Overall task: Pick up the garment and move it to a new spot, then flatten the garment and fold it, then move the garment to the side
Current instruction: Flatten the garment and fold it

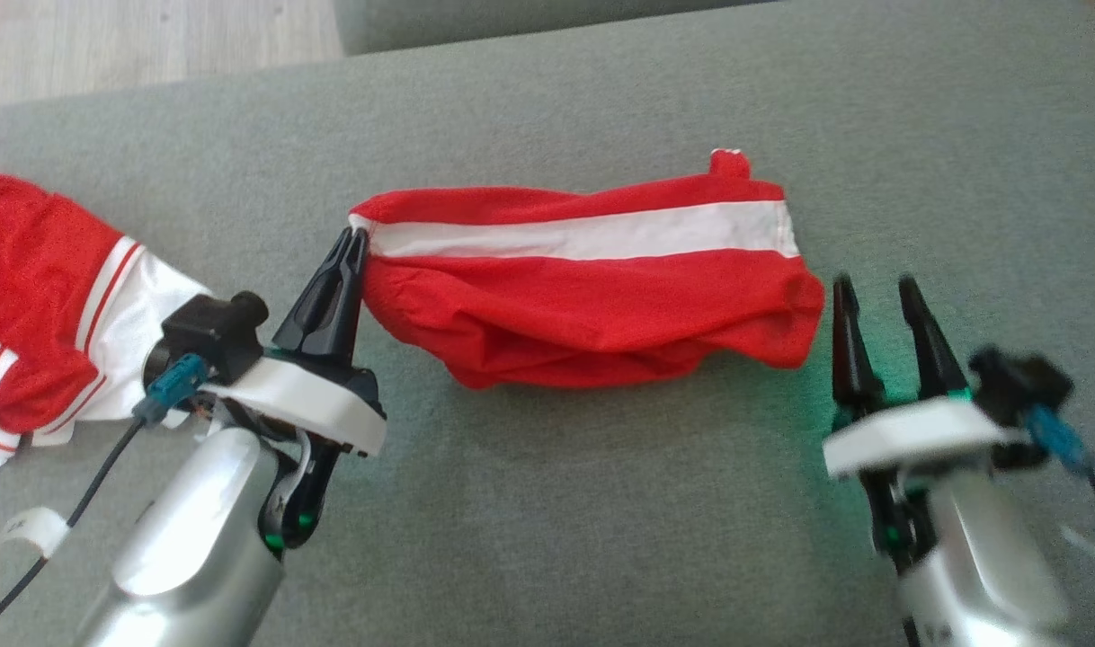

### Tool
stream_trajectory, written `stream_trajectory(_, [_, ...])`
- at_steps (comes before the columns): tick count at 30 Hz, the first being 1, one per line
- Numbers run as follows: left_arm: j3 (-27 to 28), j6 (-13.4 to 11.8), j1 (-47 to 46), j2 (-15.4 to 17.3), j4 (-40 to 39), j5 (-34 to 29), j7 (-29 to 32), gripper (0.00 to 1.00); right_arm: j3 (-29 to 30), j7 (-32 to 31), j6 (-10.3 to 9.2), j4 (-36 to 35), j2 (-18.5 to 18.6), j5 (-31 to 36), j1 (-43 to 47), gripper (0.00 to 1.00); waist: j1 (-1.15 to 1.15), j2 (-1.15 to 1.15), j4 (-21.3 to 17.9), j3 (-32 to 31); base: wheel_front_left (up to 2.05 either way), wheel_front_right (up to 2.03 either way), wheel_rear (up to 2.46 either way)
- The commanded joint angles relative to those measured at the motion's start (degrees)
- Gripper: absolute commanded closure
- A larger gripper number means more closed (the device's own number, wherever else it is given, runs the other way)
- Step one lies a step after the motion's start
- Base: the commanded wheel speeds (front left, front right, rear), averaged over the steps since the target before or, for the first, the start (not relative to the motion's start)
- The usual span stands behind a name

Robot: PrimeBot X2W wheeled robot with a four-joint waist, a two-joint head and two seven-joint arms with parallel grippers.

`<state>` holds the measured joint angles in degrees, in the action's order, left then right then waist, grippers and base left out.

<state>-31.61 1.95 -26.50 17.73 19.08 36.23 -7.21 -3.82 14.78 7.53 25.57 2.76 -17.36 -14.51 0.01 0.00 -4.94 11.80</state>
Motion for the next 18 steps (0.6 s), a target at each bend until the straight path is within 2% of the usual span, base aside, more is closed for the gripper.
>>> stream_trajectory(1, [2.07, -0.28, -2.67, 1.61, -1.99, -0.28, -0.26, 1.00, -1.87, 0.22, -0.04, -0.23, 0.12, -0.59, -2.48, 0.00, -0.01, 0.00, 0.53, 0.65, 0.00, 0.00, 0.00])
stream_trajectory(4, [1.57, -0.15, -3.35, 1.37, -2.28, -0.45, 0.07, 1.00, -6.22, -0.16, -0.04, 7.75, 1.29, -6.21, -8.43, 0.00, -0.01, 0.00, 1.17, 1.62, 0.00, 0.00, 0.00])
stream_trajectory(8, [1.13, -0.15, -4.34, 1.13, -2.45, -0.73, 0.29, 1.00, -13.54, -5.65, -0.04, 13.90, 5.22, -17.64, -15.79, 0.00, -0.01, 0.00, 2.02, 3.08, 0.00, 0.00, 0.00])
stream_trajectory(18, [0.28, 0.18, -6.70, 0.20, -1.60, -0.88, 0.39, 1.00, -26.22, -19.84, -0.04, 14.01, 14.92, -40.29, -23.23, 0.00, -0.01, 0.00, 3.84, 5.78, 0.00, 0.00, 0.00])
